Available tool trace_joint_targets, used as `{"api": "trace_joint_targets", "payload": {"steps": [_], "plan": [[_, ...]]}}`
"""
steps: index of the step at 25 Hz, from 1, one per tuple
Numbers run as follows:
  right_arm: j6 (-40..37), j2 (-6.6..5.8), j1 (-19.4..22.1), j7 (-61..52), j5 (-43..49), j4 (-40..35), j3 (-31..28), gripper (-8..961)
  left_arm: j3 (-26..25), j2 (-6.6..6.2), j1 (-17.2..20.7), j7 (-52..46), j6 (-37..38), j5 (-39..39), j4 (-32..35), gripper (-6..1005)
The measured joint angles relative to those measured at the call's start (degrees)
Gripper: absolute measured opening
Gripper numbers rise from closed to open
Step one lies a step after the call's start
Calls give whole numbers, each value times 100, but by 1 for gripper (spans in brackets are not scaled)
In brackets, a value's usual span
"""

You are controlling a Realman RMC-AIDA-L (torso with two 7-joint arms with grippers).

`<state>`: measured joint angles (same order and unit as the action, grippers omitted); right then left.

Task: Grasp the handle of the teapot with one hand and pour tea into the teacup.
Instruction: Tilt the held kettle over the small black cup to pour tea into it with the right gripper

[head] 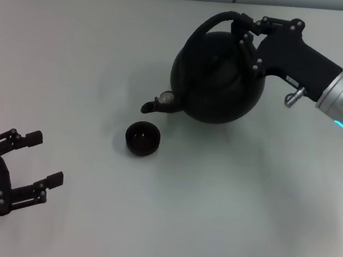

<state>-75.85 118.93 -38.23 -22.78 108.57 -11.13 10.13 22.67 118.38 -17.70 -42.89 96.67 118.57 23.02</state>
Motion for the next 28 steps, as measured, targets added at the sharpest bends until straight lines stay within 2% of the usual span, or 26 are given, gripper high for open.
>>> {"api": "trace_joint_targets", "payload": {"steps": [4, 28], "plan": [[-5, 11, -61, 38, -14, -182, 338, 95, 0, 0, -12, -1, 0, -2, 0, 813], [55, 19, -221, 230, -9, -774, 1033, 95, 0, 0, -58, -18, -4, -135, -10, 812]]}}
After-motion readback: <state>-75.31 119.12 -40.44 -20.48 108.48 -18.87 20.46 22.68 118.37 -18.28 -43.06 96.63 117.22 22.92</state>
